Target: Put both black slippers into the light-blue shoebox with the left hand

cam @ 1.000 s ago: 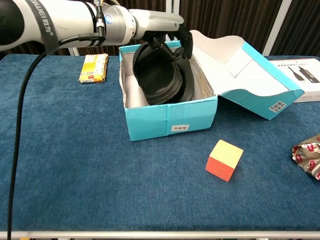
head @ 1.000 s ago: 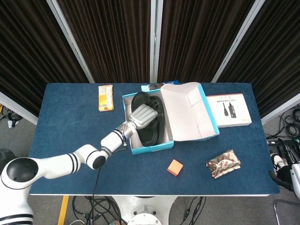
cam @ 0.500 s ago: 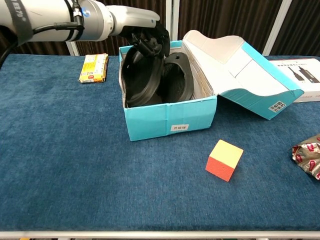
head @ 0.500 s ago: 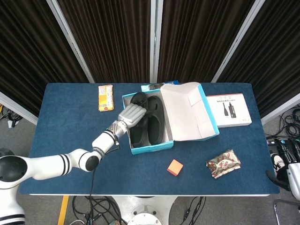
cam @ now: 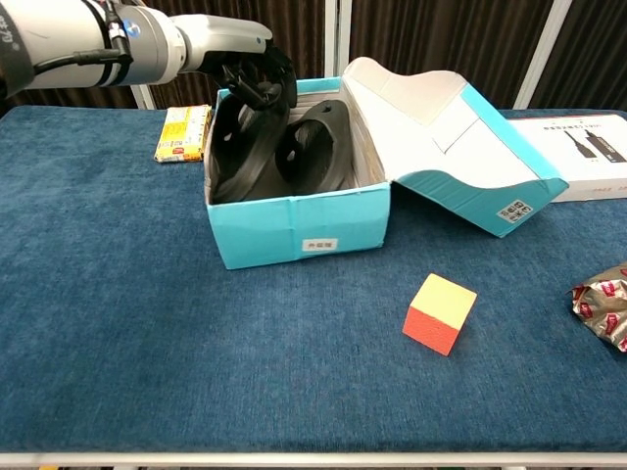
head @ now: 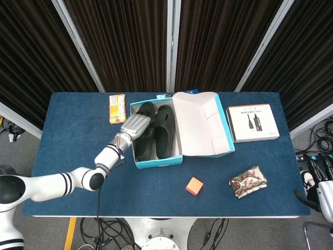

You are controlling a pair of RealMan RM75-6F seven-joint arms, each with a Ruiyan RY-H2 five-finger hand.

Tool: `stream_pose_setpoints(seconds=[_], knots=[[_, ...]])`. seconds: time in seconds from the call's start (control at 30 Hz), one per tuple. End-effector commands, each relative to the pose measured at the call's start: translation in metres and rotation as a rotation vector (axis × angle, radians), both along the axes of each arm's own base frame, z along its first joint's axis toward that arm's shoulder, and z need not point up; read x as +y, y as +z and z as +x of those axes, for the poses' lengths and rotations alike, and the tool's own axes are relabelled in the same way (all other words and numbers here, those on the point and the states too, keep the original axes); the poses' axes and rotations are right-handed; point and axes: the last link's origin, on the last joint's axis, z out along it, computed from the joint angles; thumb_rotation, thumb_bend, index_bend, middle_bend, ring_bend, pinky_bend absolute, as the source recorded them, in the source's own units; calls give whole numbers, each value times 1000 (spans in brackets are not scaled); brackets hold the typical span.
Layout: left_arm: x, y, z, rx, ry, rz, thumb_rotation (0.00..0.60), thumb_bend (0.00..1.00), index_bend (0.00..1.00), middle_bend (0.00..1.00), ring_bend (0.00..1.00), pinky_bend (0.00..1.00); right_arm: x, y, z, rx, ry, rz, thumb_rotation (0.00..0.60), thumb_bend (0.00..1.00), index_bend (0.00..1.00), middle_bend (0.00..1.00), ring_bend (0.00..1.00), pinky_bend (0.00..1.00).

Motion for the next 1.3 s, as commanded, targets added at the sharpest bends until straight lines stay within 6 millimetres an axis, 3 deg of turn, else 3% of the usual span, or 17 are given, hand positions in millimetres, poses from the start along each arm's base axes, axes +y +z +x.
stream_pose_setpoints(seconds=[0.03,0.47,0.77,1.0,1.13,1.23,1.3], knots=[[2,3,-7,-4,27,17,452,641,353,311,105,171,0,0,1,1,1,-2,600,100,59,180,0,57],[6,6,-38,47,129,61,451,640,352,311,105,200,0,-1,2,2,6,2,600,99,59,180,0,57],[12,19,-57,7,212,118,451,641,352,311,105,212,0,-1,2,0,7,1,600,100,59,180,0,57],[6,15,-70,9,238,103,452,638,326,288,105,219,-1,-2,2,-3,13,5,600,100,60,180,0,57],[3,19,-72,-49,222,137,471,545,253,245,105,232,0,-1,2,-2,12,3,600,100,59,180,0,57],[-2,24,-77,-68,200,151,567,398,204,211,105,241,0,0,1,-4,11,3,600,100,59,180,0,57],[-6,30,-83,-79,197,162,600,350,172,189,105,242,0,0,0,-5,11,2,600,101,59,180,0,57]])
